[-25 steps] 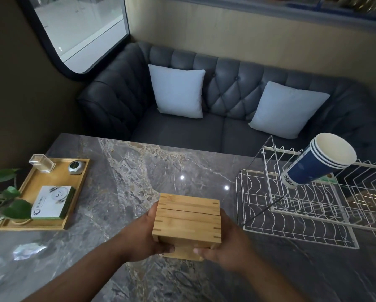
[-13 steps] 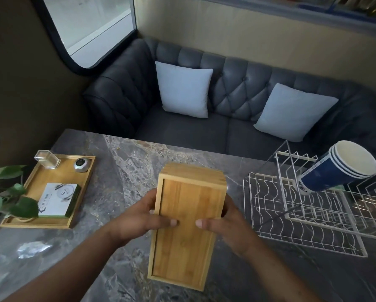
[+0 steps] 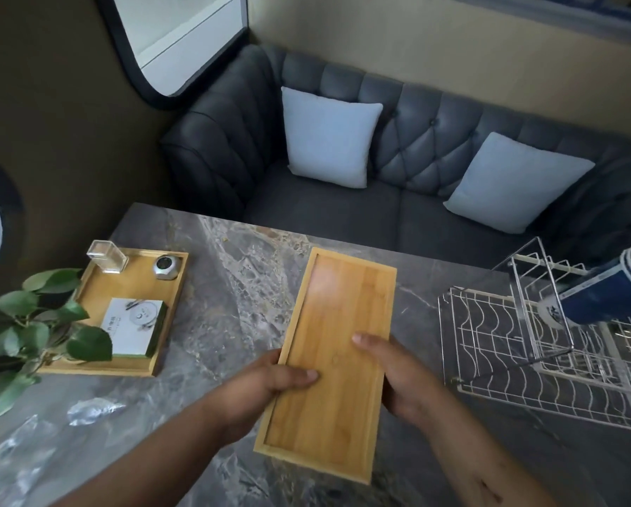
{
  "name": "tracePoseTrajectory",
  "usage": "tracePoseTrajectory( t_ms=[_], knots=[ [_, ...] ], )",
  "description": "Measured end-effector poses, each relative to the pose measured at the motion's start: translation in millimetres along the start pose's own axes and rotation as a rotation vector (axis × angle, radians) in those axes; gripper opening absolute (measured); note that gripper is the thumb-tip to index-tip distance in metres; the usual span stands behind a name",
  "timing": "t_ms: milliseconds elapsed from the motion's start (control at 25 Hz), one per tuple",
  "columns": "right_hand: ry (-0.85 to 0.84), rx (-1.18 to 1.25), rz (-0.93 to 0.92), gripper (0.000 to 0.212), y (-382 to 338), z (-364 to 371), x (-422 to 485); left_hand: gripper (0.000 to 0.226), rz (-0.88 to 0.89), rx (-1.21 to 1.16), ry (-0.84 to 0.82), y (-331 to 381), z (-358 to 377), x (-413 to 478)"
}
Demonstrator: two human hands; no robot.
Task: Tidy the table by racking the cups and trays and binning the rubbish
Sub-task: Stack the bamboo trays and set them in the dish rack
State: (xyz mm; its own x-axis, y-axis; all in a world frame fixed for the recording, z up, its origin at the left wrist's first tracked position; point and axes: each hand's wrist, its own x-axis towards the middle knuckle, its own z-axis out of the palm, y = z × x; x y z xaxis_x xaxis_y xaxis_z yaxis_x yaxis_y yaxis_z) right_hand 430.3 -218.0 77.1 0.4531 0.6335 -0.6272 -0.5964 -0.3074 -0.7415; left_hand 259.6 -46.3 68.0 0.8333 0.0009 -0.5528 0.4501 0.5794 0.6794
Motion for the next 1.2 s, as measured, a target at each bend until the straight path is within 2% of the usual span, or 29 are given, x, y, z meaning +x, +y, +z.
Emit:
tracePoseTrajectory(
  t_ms=[80, 160, 360, 480, 800, 1200],
  knots=[
    [-0.019, 0.014, 0.082, 0.075, 16.5, 6.3, -11.1, 0.063, -0.069, -0.031, 0.001, -1.4, -0.1, -0.4],
    [-0.055, 0.019, 0.151, 0.069, 26.7, 7.3, -25.3, 0.067, -0.152, -0.021, -0.014, -5.8, 1.3, -1.6],
    [0.011, 0.116, 0.345, 0.072, 45.5, 1.9, -56.1, 0.078, -0.346, 0.048, -0.033, -26.8, 9.1, -7.1],
    [0.065, 0.166, 0.361, 0.074, 58.5, -1.9, -74.9, 0.079, -0.393, 0.067, -0.039, -34.7, 17.4, -6.8],
    [0.105, 0.407, 0.38, 0.055, 105.3, -31.9, -128.6, 0.078, -0.573, 0.233, -0.164, -38.7, 57.5, 11.1],
    [0.169, 0.521, 0.327, 0.054, 127.1, -131.9, -198.2, 0.078, -0.626, 0.372, -0.273, -84.8, 158.5, 61.6]
  ],
)
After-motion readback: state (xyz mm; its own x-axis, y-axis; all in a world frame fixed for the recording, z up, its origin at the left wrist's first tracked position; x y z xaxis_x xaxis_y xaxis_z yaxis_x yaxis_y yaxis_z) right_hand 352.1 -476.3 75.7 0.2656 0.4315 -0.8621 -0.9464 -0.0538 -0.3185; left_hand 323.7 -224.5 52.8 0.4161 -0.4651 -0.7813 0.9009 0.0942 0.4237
